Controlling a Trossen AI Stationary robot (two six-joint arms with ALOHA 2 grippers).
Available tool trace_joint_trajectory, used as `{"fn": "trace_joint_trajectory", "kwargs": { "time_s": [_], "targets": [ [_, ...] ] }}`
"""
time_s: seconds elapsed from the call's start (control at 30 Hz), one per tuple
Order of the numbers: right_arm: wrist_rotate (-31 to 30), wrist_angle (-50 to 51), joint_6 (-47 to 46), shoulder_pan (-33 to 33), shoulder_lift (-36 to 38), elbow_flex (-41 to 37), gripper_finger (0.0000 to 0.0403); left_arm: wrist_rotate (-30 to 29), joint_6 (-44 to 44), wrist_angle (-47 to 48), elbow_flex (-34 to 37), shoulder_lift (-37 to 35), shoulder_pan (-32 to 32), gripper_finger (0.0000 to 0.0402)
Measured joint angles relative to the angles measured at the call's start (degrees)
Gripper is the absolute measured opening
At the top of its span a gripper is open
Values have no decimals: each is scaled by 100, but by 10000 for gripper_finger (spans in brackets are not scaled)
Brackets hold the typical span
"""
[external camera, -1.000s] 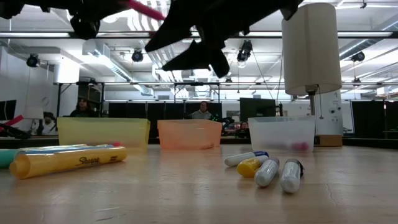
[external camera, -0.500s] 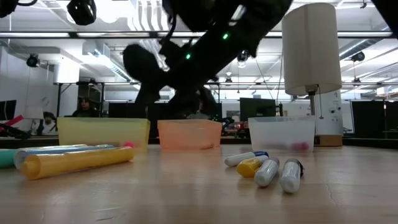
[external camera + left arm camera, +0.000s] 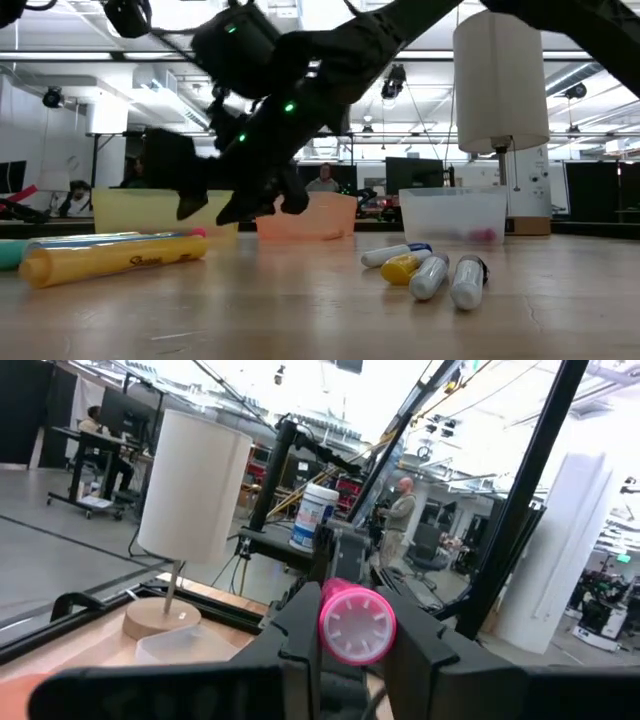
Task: Pick & Place Markers
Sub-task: Put the pink highlighter pen into the yellow bin
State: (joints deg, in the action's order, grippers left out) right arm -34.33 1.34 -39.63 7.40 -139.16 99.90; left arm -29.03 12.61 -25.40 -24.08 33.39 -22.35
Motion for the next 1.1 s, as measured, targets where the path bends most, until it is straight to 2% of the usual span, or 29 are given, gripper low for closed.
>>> {"fn": "trace_joint_trajectory", "kwargs": {
  "time_s": [0.13,0.43,0.67,0.83,1.1],
  "targets": [
    [-211,460,41,-15,-257,418,224,42,35,14,0,-90,-11,69],
    [-187,437,66,-163,-592,880,222,118,3,56,0,-158,-11,69],
    [-42,625,-9,-235,-617,855,205,117,13,86,0,-156,-13,69],
    [-15,756,-25,-236,-617,855,158,115,5,89,0,-167,-13,69],
    [289,901,402,-280,-594,874,34,115,4,115,0,-173,-13,69]
  ]
}}
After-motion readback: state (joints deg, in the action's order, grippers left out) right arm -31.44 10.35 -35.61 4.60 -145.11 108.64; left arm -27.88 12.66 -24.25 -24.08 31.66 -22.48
